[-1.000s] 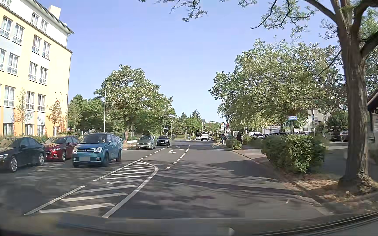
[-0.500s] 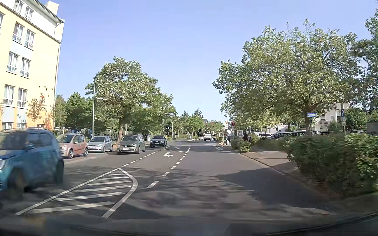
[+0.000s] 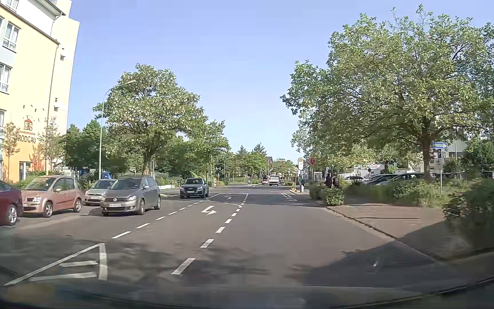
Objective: Follow the waypoints while adhering to traffic rules and regulations
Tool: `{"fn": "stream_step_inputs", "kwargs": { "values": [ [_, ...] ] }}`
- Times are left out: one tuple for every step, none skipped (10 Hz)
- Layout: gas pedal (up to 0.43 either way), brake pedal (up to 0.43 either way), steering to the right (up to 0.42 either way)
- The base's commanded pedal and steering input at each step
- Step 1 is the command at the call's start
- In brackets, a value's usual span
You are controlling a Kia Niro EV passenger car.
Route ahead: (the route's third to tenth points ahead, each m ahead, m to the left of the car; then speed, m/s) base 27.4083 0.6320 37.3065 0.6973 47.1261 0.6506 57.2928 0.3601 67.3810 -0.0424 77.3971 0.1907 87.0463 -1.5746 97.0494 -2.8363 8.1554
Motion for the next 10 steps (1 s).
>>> {"fn": "stream_step_inputs", "kwargs": {
  "values": [
    [0.079,0.030,0.004],
    [0.079,0.030,0.004],
    [0.079,0.030,0.004],
    [0.079,0.030,0.004],
    [0.079,0.030,0.004],
    [0.079,0.030,0.004],
    [0.079,0.030,0.004],
    [0.079,0.030,0.004],
    [0.079,0.030,0.004],
    [0.079,0.030,0.003]
  ]
}}
